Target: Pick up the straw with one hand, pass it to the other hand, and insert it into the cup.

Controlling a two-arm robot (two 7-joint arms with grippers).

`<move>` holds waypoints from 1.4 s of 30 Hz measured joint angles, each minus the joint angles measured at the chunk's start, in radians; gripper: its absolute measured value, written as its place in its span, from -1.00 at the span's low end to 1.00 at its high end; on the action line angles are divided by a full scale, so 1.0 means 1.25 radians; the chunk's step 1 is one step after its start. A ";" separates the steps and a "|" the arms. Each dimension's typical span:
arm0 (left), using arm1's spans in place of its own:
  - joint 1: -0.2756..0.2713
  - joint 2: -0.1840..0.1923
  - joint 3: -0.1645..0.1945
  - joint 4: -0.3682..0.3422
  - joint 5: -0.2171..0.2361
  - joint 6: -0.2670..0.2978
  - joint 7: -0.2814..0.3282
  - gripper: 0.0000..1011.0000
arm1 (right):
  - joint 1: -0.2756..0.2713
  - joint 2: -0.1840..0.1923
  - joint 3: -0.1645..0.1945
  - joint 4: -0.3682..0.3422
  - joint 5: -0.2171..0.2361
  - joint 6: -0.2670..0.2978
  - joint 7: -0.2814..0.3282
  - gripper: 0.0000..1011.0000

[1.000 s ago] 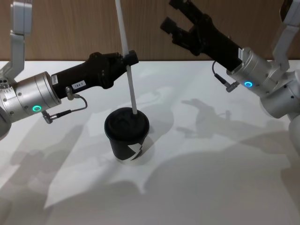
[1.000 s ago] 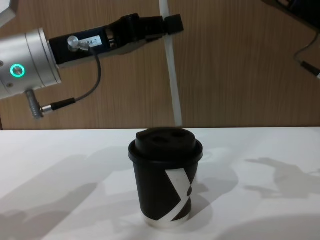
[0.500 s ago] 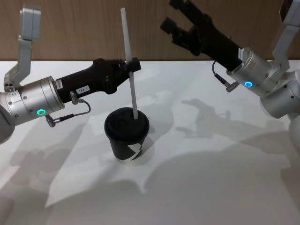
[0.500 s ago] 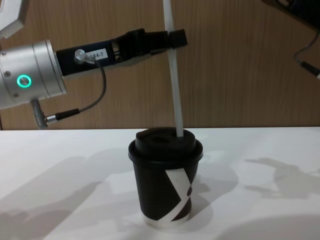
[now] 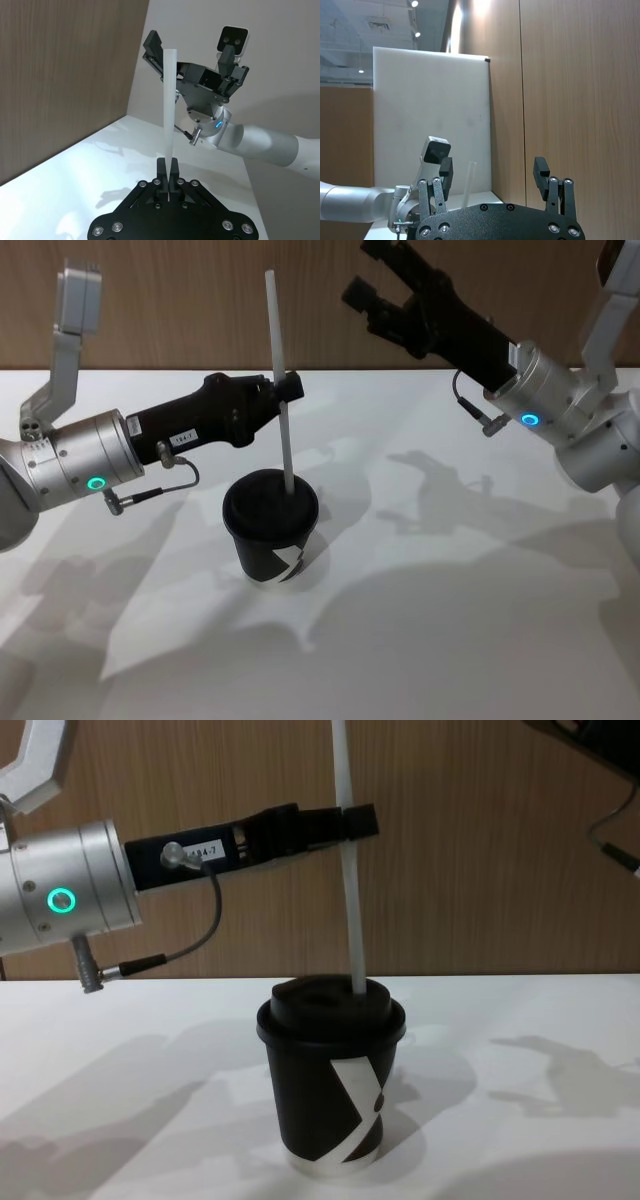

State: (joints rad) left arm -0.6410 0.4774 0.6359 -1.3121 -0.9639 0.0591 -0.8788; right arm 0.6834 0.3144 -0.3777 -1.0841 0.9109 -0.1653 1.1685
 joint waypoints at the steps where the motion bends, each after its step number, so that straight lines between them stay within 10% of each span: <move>1: -0.001 -0.001 0.001 0.002 0.002 0.000 0.000 -0.99 | 0.000 0.000 0.000 0.000 0.000 0.000 0.000 0.98; 33: 0.050 0.030 -0.026 -0.014 -0.025 -0.012 -0.009 0.90 | -0.003 0.023 0.000 -0.053 0.000 0.009 -0.013 0.98; 42: 0.075 0.041 -0.042 -0.024 -0.042 -0.025 -0.018 0.98 | -0.036 0.067 0.007 -0.137 0.007 0.047 -0.046 0.98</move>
State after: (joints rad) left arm -0.5473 0.5289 0.5830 -1.3423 -1.0159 0.0274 -0.9014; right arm 0.6385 0.3975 -0.3693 -1.2549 0.9192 -0.1063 1.1111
